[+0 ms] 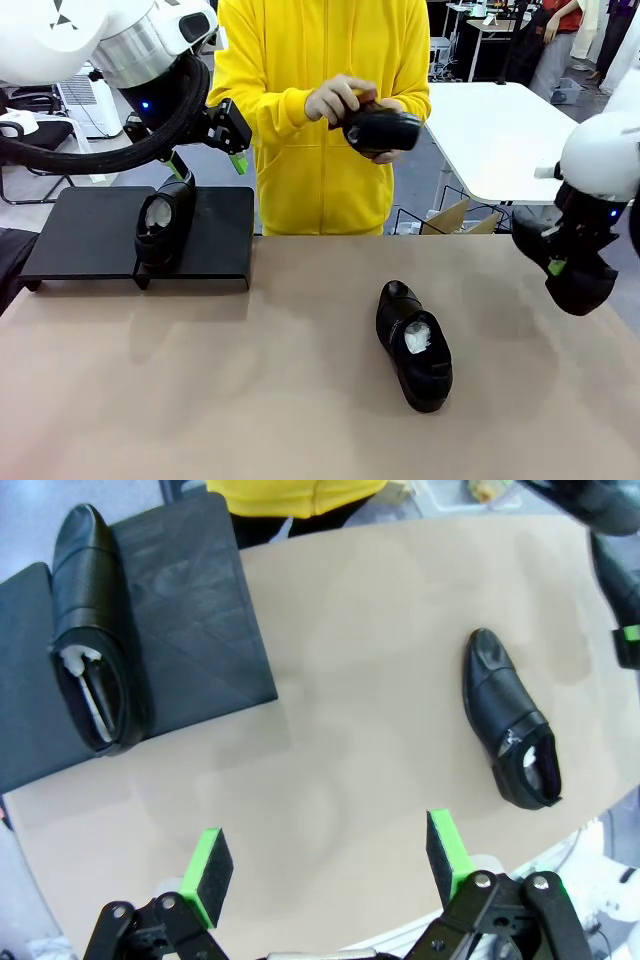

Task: Organize the shoes by placing them on the stand.
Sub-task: Pick up one Shoe and place it in the middle of the table.

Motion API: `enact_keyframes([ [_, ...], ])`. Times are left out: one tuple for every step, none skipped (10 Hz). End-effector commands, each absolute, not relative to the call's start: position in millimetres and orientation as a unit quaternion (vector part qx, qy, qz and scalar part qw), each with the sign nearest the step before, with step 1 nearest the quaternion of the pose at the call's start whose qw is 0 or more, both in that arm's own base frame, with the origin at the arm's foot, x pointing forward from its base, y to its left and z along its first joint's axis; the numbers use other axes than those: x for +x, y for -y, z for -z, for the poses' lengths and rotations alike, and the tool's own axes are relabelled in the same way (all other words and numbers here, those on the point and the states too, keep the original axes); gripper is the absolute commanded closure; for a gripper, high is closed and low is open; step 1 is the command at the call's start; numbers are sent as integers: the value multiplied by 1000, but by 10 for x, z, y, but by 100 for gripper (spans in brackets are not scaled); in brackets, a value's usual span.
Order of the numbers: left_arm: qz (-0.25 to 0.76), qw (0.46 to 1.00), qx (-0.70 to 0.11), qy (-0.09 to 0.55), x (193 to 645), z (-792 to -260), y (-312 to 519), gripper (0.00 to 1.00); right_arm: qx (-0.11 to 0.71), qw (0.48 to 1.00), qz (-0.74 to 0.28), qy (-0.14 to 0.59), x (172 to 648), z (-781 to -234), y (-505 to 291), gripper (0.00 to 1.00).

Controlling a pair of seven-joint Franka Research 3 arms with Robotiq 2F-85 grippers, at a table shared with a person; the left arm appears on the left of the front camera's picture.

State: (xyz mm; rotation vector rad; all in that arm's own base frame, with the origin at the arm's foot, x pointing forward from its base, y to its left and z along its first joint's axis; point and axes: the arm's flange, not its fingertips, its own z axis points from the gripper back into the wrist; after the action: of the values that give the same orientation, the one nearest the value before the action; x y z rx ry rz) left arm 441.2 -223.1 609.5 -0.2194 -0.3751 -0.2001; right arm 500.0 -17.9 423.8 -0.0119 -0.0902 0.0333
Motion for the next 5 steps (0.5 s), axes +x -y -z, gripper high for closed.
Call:
enact_keyframes([
  [103, 971, -113, 186, 4408, -6104, 2193, 0, -22, 996, -16, 83, 4258, -4824, -388, 100],
  [103, 971, -113, 186, 4408, -6104, 2193, 0, -62, 991, -28, 118, 3974, -4926, -752, 100],
  [103, 971, -113, 186, 4408, -6104, 2193, 0, -78, 987, -63, 126, 3800, -4916, -1057, 100],
  [103, 971, -113, 186, 4408, -6104, 2193, 0, -78, 987, -92, 109, 3689, -4912, -1252, 100],
  [103, 971, -113, 186, 4408, -6104, 2193, 0, -45, 992, -51, 110, 3926, -4997, -801, 100],
])
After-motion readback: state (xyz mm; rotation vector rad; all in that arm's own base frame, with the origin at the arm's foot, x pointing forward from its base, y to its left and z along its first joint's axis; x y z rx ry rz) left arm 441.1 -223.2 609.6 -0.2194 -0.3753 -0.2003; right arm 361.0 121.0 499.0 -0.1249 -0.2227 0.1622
